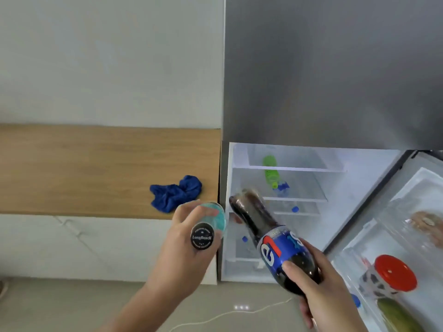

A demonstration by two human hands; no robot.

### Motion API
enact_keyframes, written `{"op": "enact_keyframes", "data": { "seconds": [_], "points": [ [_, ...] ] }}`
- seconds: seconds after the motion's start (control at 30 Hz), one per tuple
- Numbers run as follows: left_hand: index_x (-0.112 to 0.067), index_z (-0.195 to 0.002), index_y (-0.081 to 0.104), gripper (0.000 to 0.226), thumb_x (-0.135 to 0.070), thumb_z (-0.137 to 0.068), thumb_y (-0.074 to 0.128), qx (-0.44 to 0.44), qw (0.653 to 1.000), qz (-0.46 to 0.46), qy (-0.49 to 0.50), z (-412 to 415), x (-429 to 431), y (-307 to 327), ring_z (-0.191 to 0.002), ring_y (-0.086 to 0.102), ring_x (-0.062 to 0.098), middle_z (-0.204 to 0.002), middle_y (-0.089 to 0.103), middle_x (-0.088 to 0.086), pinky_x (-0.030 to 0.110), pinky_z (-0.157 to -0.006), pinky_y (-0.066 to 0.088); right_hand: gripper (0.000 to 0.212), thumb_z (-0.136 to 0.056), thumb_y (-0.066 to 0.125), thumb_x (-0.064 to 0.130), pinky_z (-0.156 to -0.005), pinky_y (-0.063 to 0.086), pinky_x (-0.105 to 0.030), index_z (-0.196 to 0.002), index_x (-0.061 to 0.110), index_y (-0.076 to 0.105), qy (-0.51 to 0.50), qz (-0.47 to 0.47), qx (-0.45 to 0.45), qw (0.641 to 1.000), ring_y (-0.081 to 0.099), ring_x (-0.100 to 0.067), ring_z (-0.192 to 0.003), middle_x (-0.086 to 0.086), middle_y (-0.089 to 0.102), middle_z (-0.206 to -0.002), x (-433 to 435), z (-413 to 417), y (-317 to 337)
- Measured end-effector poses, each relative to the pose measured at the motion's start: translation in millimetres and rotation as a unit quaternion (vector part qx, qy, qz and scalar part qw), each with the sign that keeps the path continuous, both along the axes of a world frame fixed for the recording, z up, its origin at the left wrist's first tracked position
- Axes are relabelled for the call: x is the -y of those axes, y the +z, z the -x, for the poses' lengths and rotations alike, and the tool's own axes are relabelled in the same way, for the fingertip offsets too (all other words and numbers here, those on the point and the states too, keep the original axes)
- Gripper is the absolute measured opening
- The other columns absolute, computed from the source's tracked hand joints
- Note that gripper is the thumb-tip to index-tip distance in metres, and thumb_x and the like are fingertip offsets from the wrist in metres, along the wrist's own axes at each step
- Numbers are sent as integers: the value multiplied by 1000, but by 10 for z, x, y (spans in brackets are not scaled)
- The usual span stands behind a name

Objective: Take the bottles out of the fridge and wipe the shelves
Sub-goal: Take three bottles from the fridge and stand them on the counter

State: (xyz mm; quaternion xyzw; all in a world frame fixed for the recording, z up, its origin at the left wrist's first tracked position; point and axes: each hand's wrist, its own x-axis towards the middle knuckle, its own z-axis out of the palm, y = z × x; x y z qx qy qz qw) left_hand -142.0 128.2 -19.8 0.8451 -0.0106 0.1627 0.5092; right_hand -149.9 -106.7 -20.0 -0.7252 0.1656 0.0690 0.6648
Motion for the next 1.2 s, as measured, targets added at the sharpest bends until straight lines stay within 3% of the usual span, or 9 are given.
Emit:
{"op": "enact_keyframes", "data": {
  "seconds": [0.1, 0.2, 0.27, 0.47, 0.7, 0.83, 1.0, 1.1, 1.2],
  "points": [
    [-59, -96, 56, 42, -21, -87, 70, 5, 998, 0, 68, 187, -277, 242, -101, 56, -6, -117, 49, -28, 8, -72, 42, 48, -79, 76, 20, -36, 36, -21, -112, 53, 63, 88, -14, 27, 996, 44, -19, -36, -3, 71, -99, -275, 6, 302],
    [-54, -95, 58, 36, -22, -87, 70, 7, 992, -4, 125, 231, -609, 339, -88, 62, 8, -113, 58, -13, 26, -70, 47, 45, -81, 75, 21, -36, 35, -22, -114, 49, 62, 139, -12, 53, 989, 41, -16, -37, -5, 70, -98, -577, -134, 487],
    [-48, -97, 60, 29, -23, -87, 71, 7, 987, -1, 163, 198, -866, 380, -92, 63, 16, -113, 62, -3, 33, -74, 49, 45, -82, 75, 23, -35, 36, -22, -118, 46, 60, 164, -7, 61, 985, 44, -12, -38, -3, 69, -100, -828, -265, 595],
    [-48, -97, 58, 25, -27, -88, 68, 0, 978, -1, 209, -310, -1757, 488, -94, 60, 9, -112, 62, 1, 22, -69, 44, 50, -78, 77, 33, -36, 37, -18, -124, 38, 59, 185, 40, 72, 979, 45, -16, -45, -3, 67, -102, -1768, -936, 707],
    [-36, -110, 61, 25, -30, -86, 65, -44, 980, 16, 191, -1341, -2723, 347, -96, 62, 23, -114, 59, 3, 29, -62, 45, 59, -73, 80, 40, -37, 40, -18, -127, 36, 58, 191, 109, 24, 975, 49, -14, -55, -4, 67, -102, -2801, -1935, 610],
    [-34, -108, 61, 26, -32, -83, 63, -100, 979, 20, 177, -1889, -3124, 163, -92, 63, 29, -114, 59, 3, 38, -69, 52, 54, -72, 81, 37, -37, 41, -17, -123, 30, 62, 207, 179, -5, 962, 47, -12, -51, -4, 69, -98, -3314, -2553, 507],
    [-22, -114, 62, 30, -22, -85, 65, -152, 976, 39, 153, -2467, -3420, -78, -90, 61, 24, -100, 61, -1, 33, -67, 48, 49, -72, 80, 33, -38, 42, -17, -117, 21, 65, 272, 300, -31, 914, 48, -12, -56, -3, 65, -94, -3812, -3235, 516],
    [-23, -114, 61, 28, -21, -86, 66, -175, 973, 48, 141, -2712, -3511, -229, -89, 59, 19, -97, 58, -3, 33, -69, 45, 43, -75, 78, 33, -39, 41, -18, -111, 13, 65, 322, 379, -56, 866, 45, -12, -57, -5, 57, -86, -4072, -3533, 570],
    [-26, -111, 60, 26, -23, -86, 66, -198, 970, 45, 136, -2884, -3594, -338, -85, 59, 16, -99, 58, -4, 33, -62, 49, 34, -77, 75, 32, -42, 35, -19, -99, 11, 61, 370, 454, -75, 807, 39, -12, -55, -5, 50, -80, -4323, -3786, 617]
  ]
}}
